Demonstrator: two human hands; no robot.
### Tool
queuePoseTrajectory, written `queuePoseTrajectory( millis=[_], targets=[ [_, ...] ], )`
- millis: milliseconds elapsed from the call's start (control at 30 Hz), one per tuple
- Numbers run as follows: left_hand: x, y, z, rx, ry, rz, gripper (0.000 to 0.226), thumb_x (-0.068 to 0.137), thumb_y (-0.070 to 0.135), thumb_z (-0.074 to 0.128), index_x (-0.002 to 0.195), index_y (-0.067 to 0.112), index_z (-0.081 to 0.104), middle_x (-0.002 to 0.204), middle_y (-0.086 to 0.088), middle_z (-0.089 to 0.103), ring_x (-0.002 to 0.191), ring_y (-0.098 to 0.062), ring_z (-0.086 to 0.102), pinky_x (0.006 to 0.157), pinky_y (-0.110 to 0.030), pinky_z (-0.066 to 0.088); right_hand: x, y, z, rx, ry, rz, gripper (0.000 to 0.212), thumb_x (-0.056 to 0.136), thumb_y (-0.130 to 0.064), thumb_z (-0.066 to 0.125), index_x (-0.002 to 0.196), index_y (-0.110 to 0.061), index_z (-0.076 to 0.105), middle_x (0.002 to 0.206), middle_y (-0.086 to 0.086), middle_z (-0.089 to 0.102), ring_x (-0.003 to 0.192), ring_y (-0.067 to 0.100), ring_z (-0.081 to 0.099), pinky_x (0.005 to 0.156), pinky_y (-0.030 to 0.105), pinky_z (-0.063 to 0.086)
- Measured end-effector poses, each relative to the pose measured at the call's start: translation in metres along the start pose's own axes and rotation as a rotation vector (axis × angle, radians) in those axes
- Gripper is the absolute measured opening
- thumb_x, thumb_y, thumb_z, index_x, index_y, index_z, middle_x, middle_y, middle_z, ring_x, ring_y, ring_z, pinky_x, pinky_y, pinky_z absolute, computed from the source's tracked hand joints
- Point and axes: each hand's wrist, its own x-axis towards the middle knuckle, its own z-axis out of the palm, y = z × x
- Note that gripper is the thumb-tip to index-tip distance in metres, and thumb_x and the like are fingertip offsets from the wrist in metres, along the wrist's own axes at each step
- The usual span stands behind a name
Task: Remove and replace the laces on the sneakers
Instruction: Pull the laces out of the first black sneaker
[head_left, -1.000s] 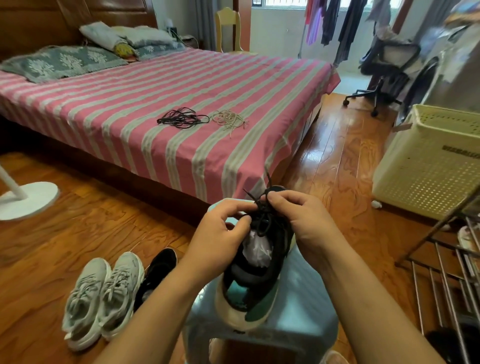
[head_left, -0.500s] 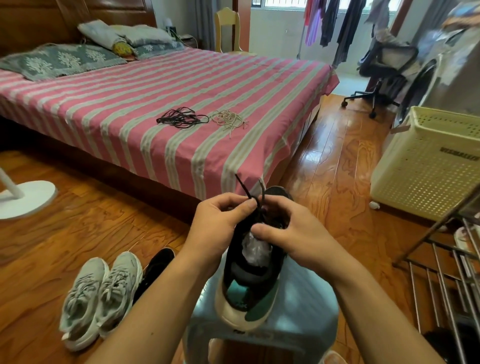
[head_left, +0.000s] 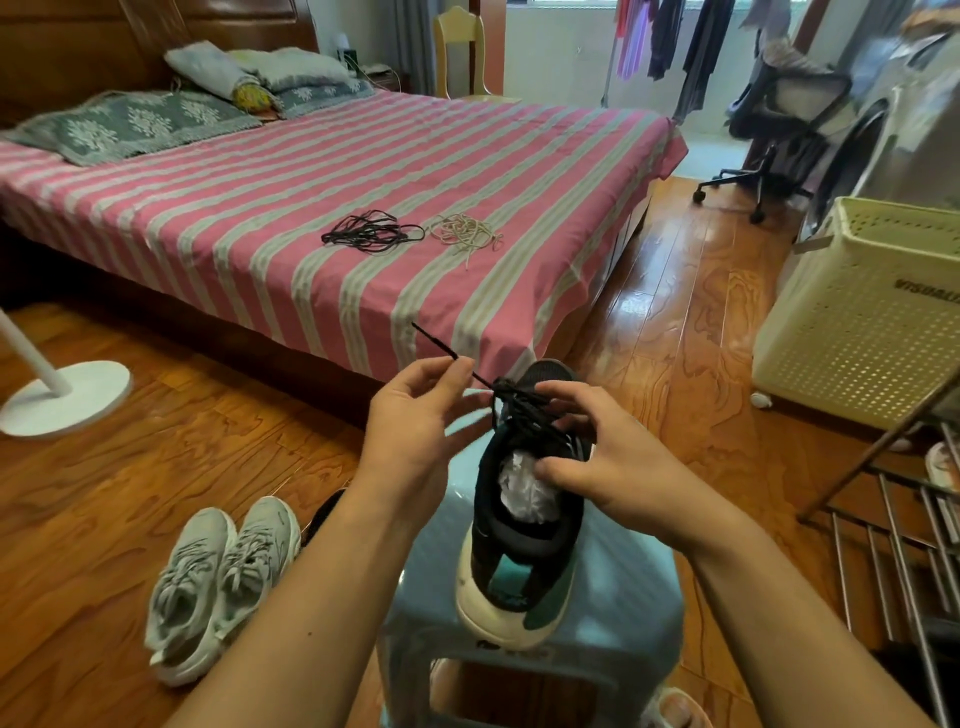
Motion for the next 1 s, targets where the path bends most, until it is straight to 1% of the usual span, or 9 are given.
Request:
queuePoseTrajectory(
  millis=[67,133,200,333,400,533,733,833,1000],
  targets=[
    [-0.004,-0.005,0.004,-0.022,-0.071,0.004,0.014,0.086,0.016,0.072,0.095,0.007,0.067,0.08,-0.008,0.068,0.079,-0.023,0.069,0.076,-0.033,0.06,-0.001,-0.004,-0.003,0.134,0.015,0.03,0.052,0.083,-0.035,0.078,0.13,-0.035,0.056,0.125,-0.009,0.058,0.113,0.001,0.058,0.089,0.015,0.049],
    [-0.007,-0.007,0.006,-0.007,-0.112,0.052,0.021,0.08,0.017,0.072,0.097,0.005,0.067,0.084,-0.01,0.072,0.081,-0.022,0.07,0.075,-0.028,0.058,0.002,-0.011,-0.005,0.255,0.123,0.052,0.043,0.082,-0.058,0.061,0.117,-0.034,0.067,0.117,-0.008,0.065,0.109,0.005,0.063,0.089,0.021,0.049],
    [-0.009,-0.006,0.008,0.007,-0.163,0.094,0.017,0.082,0.017,0.07,0.095,0.007,0.068,0.089,-0.012,0.074,0.086,-0.022,0.072,0.077,-0.027,0.057,0.006,-0.017,-0.004,0.288,0.226,0.052,0.045,0.085,-0.063,0.052,0.103,-0.028,0.074,0.109,-0.005,0.071,0.101,0.006,0.066,0.087,0.024,0.049],
    [-0.009,-0.003,0.012,0.089,-0.183,0.166,0.018,0.082,0.018,0.072,0.095,0.005,0.072,0.087,-0.011,0.075,0.086,-0.021,0.071,0.079,-0.029,0.057,0.013,-0.029,0.003,0.298,0.206,0.009,0.021,0.091,-0.039,0.069,0.098,-0.02,0.075,0.095,0.001,0.075,0.093,0.014,0.07,0.087,0.033,0.057],
    [-0.007,-0.001,0.012,0.206,-0.138,0.207,0.02,0.083,0.02,0.075,0.097,0.005,0.074,0.085,-0.006,0.073,0.083,-0.017,0.066,0.076,-0.028,0.054,0.013,-0.026,0.009,0.21,0.186,-0.013,0.024,0.084,-0.032,0.079,0.103,-0.022,0.069,0.096,-0.001,0.073,0.091,0.01,0.068,0.084,0.025,0.056],
    [0.002,0.009,-0.001,0.256,-0.033,0.225,0.002,0.089,0.015,0.075,0.087,0.016,0.075,0.074,0.0,0.069,0.074,-0.015,0.062,0.074,-0.034,0.051,0.011,-0.007,0.021,-0.121,0.183,-0.08,0.033,0.074,-0.029,0.088,0.098,-0.026,0.065,0.093,-0.011,0.066,0.088,-0.001,0.061,0.077,0.011,0.044],
    [0.008,0.033,-0.011,0.024,0.218,0.254,0.008,0.093,0.008,0.07,0.088,0.015,0.067,0.065,0.003,0.066,0.063,-0.01,0.062,0.067,-0.027,0.05,0.008,-0.002,0.019,-0.105,0.145,-0.09,0.036,0.076,-0.023,0.087,0.094,-0.038,0.059,0.099,-0.012,0.064,0.095,0.0,0.06,0.081,0.01,0.042],
    [0.019,0.061,-0.033,-0.217,0.37,0.302,0.009,0.097,0.012,0.067,0.092,0.019,0.063,0.071,0.002,0.066,0.062,-0.01,0.063,0.069,-0.028,0.055,0.005,0.002,0.018,-0.101,0.178,-0.092,0.037,0.074,-0.019,0.088,0.092,-0.034,0.06,0.094,-0.013,0.063,0.091,-0.004,0.058,0.078,0.007,0.041],
    [0.031,0.064,-0.072,-0.255,0.617,0.307,0.002,0.101,0.013,0.063,0.101,0.015,0.062,0.083,-0.002,0.063,0.065,-0.012,0.069,0.072,-0.027,0.061,0.005,0.001,0.019,-0.09,0.161,-0.072,0.033,0.075,-0.019,0.088,0.096,-0.026,0.063,0.091,-0.013,0.064,0.088,-0.007,0.058,0.077,0.008,0.04]
  ],
)
